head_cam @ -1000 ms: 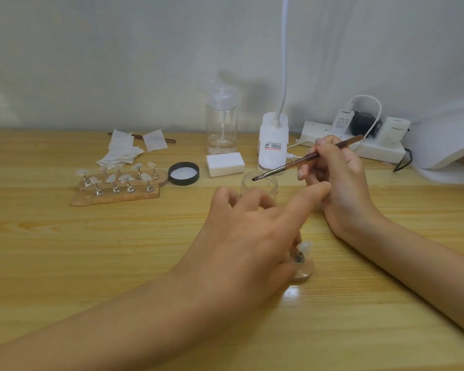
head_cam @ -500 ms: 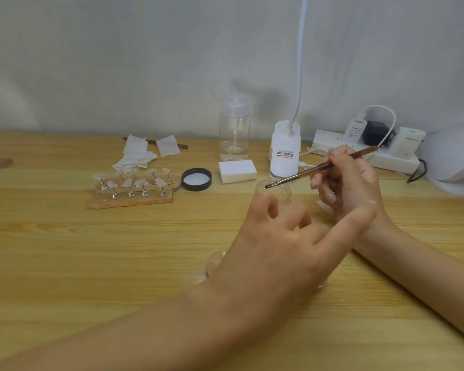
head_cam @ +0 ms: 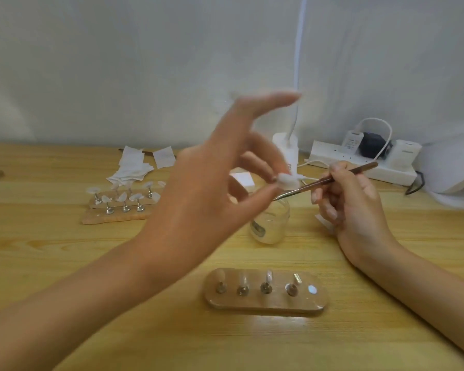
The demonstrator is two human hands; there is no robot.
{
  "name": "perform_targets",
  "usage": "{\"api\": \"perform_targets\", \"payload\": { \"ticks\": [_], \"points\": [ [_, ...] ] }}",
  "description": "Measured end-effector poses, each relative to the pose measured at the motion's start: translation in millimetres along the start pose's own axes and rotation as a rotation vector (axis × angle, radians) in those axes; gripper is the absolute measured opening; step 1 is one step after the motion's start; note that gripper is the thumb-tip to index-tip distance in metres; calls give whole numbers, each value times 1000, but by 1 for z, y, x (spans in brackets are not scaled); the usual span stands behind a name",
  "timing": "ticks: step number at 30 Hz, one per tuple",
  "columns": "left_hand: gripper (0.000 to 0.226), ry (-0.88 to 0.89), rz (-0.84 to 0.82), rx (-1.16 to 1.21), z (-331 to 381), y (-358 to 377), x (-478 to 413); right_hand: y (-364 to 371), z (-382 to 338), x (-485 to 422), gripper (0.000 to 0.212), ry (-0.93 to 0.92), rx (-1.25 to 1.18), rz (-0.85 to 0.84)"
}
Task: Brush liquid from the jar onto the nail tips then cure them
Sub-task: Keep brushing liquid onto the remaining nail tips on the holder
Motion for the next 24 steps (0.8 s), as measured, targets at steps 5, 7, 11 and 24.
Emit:
{"api": "perform_targets", "payload": {
  "ticks": [5,7,11,24],
  "points": [
    [63,-89,-3,56,-52,9,10,-1,2,-1,27,-1,-3,-15],
    [62,-81,10,48,-62,11,12,-1,3,-2,26,9,-16,-16],
    [62,-95,45,179,-78,13,15,0,4,-3,24,25,-50,-19],
    [62,-239,15,334,-96,18,18,3,4,-4,20,22,-27,-56]
  ]
}}
Point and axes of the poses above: each hand's wrist, its own x-axis away from the middle knuckle, its own y-axis out of the palm, z = x × y, the point moved 5 cm from there along -x, towards the middle knuckle, and after that the axes turned 15 degrees about -z, right-handed, at the moved point
